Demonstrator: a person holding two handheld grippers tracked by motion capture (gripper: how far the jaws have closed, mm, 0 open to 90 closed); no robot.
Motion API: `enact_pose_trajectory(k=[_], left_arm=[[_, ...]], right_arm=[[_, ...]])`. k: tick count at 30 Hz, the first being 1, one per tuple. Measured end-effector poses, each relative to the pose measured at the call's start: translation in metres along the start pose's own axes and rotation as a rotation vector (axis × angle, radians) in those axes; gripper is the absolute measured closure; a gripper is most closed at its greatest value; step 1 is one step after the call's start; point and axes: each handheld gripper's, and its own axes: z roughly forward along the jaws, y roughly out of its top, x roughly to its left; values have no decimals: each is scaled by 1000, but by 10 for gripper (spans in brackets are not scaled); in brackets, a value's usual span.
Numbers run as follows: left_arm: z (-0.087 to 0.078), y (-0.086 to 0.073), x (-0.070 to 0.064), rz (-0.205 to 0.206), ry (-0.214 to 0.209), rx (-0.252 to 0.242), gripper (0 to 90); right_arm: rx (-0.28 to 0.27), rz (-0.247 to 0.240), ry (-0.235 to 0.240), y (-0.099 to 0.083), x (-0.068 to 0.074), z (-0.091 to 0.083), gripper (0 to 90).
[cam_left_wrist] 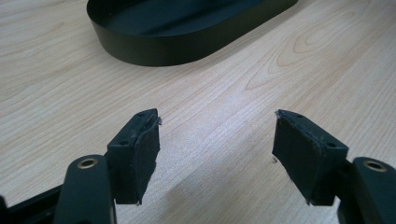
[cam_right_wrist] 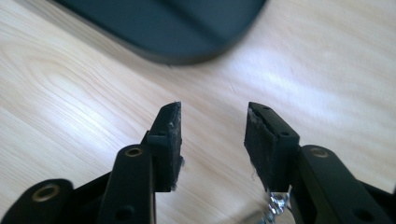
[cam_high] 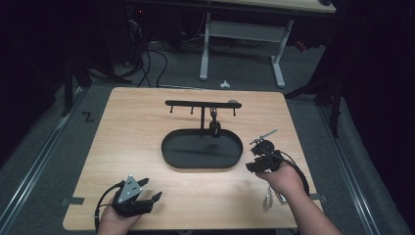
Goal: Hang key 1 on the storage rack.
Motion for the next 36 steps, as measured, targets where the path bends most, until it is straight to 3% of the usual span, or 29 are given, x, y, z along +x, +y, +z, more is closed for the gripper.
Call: enact_pose_trajectory(k=[9,25,32,36], left_arm=[[1,0,0,2,-2,7,323],[0,0,1,3,0,10,323],[1,-1,2,2,2,7,323],[0,0,1,4,3,8,323]], right_arm=[[33,64,-23,-31,-24,17,496],[88,196,-20,-53,-65,38,436],[127,230,3,-56,-70,45,466],[122,239,9,-55,-69,45,509]])
